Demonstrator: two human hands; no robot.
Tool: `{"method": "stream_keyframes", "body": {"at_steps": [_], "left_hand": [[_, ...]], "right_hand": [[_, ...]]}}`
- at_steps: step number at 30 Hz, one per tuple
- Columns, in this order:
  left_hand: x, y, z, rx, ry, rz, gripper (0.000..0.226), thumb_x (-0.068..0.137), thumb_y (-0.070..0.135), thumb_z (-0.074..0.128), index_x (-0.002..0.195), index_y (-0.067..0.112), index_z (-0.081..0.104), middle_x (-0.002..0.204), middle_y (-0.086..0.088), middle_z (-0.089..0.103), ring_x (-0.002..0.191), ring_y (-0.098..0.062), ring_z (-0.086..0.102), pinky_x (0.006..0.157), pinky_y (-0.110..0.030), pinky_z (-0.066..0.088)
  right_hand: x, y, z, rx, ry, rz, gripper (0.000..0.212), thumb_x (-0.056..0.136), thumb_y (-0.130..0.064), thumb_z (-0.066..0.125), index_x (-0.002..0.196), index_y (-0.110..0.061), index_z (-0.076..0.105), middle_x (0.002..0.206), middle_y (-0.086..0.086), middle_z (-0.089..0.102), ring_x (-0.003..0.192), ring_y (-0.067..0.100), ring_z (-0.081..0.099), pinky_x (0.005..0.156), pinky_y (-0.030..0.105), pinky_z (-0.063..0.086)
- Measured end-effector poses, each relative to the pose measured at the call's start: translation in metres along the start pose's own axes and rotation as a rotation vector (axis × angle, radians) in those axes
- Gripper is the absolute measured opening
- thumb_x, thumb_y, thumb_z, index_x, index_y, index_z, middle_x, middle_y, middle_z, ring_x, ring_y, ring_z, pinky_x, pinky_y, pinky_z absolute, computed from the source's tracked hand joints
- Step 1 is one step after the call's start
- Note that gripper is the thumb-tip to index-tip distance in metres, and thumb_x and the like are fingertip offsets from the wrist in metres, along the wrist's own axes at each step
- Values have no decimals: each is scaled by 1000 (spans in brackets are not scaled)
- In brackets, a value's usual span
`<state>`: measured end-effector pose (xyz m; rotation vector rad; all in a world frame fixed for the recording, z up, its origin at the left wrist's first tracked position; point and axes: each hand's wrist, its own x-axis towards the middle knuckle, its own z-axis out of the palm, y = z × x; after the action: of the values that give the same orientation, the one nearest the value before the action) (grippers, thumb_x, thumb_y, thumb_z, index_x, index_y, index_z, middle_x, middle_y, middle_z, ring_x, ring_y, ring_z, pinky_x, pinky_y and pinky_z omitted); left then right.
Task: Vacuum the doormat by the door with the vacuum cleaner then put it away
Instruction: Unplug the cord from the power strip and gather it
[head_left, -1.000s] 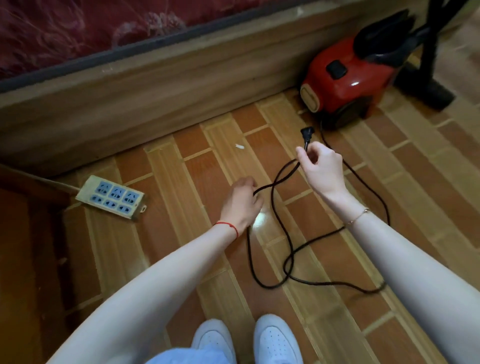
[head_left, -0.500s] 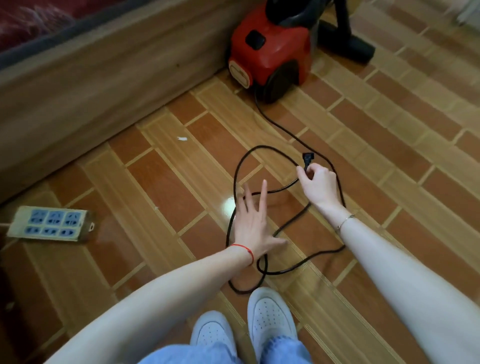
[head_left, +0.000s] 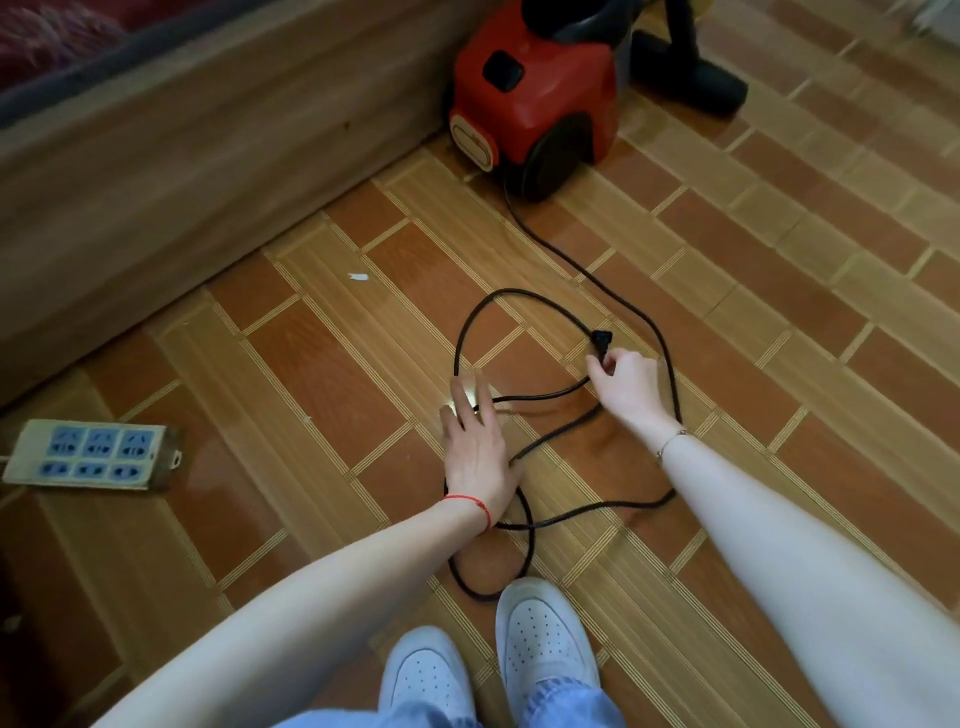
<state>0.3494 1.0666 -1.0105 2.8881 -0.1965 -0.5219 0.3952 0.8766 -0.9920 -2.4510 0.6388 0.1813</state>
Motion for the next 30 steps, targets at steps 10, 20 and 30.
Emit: {"method": "stream_keyframes", "body": {"at_steps": [10,20,30], "left_hand": [[33,-53,-18,-276,50,-122,75,79,1,66,142,0,24,127,-17,44,111,-33,50,91,-35,46],[68,-103,-65,-451,23,-388,13,79,8,53,90,9,58,83,-9,62,71,-26,61,56,-32,54],[71,-103,-191,-220,117,-288,27,80,3,49,107,7,50,83,-11,56,84,-39,60,63,-34,44]], "right_hand": [[10,-31,23,-21,-131,-31,32,94,-32,55,74,-7,58,73,11,59,55,26,52,58,39,50],[19,-77,35,-288,-242,-243,47,93,-54,50,70,-14,50,61,0,53,52,15,49,46,26,34],[22,-148,-32,-310,-179,-481,48,94,-49,49,121,-11,55,112,7,63,105,24,59,88,38,50]]}}
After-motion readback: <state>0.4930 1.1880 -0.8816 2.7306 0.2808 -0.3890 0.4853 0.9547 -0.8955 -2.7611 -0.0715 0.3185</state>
